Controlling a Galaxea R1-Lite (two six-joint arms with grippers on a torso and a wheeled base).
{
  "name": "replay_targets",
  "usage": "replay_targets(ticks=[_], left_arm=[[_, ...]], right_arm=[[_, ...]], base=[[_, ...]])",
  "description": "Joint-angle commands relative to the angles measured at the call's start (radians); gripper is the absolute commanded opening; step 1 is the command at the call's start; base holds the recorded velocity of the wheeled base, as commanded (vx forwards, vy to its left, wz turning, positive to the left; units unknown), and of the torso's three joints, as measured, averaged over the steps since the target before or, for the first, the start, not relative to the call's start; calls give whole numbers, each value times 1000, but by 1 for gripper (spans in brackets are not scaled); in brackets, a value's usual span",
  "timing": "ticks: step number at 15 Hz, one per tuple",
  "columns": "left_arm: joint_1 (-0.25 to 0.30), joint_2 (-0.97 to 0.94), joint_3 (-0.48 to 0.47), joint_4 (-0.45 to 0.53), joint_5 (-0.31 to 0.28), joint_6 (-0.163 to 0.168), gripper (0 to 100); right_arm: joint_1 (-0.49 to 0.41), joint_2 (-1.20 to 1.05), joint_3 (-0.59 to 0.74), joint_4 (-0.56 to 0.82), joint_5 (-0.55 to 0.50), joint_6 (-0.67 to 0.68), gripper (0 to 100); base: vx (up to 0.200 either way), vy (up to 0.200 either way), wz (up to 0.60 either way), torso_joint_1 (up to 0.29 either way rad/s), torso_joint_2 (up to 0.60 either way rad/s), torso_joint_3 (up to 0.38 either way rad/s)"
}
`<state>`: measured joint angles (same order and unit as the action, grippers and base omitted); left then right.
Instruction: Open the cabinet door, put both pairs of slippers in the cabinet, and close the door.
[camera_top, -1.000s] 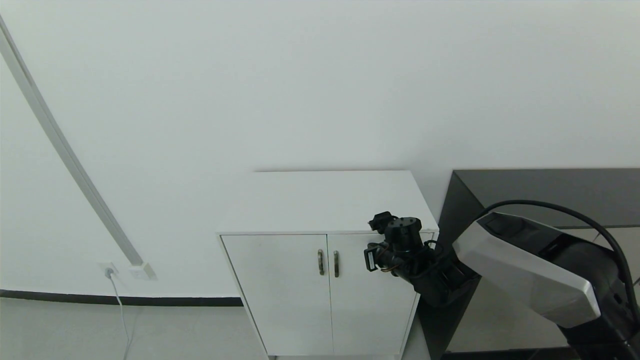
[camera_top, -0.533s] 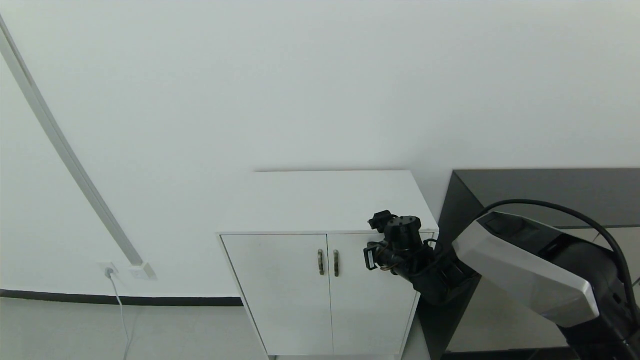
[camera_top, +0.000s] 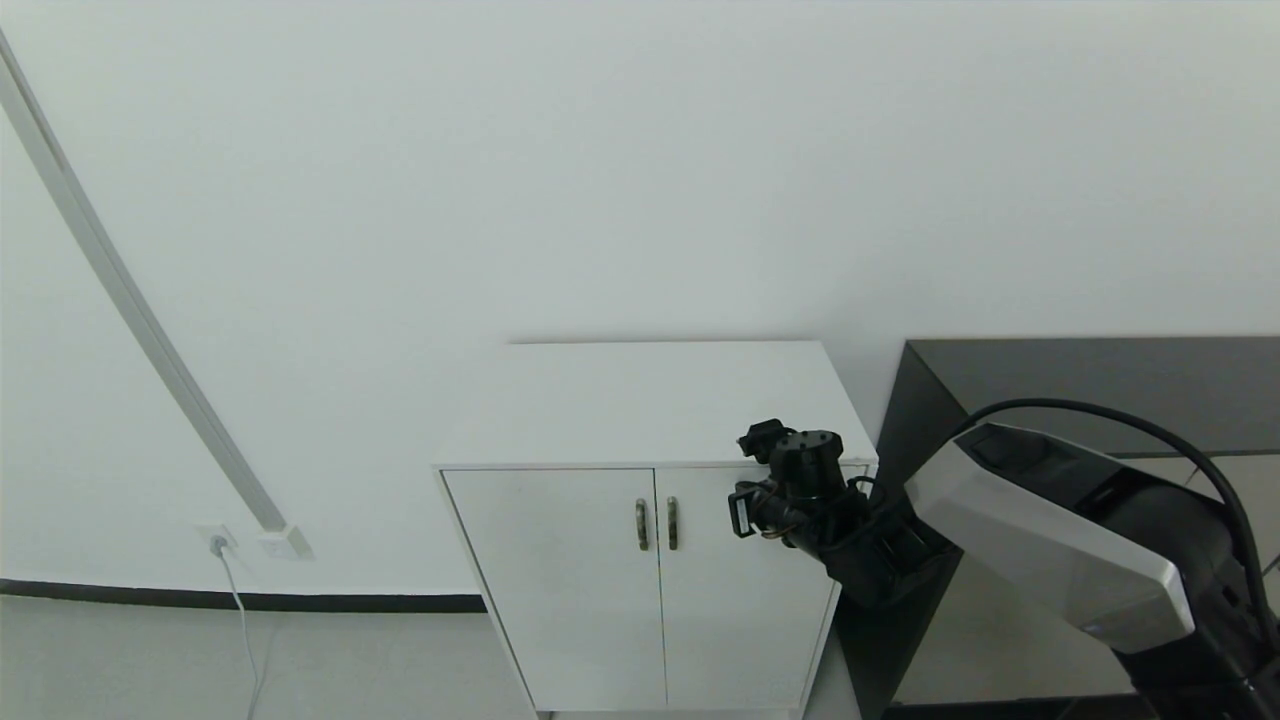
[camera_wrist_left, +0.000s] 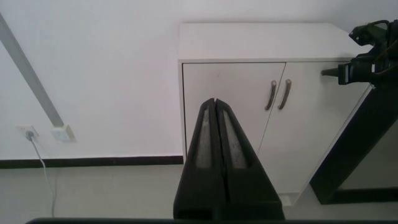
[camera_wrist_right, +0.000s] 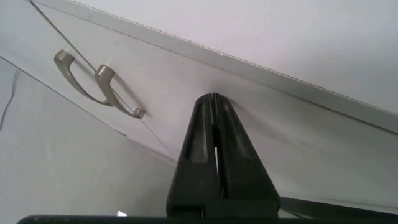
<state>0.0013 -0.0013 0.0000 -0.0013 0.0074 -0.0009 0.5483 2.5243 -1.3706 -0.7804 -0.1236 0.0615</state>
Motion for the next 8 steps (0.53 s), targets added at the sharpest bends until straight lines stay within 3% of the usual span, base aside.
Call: replay_targets(ticks=[1,8], left_arm=[[0,1,0,0,0,-1,0],[0,1,0,0,0,-1,0]], right_arm=[[4,-4,7,-7,-1,0,0],[24,-128,136,-16,-8,3,0]], base=[[0,0,0,0,0,0],[0,0,0,0,0,0]])
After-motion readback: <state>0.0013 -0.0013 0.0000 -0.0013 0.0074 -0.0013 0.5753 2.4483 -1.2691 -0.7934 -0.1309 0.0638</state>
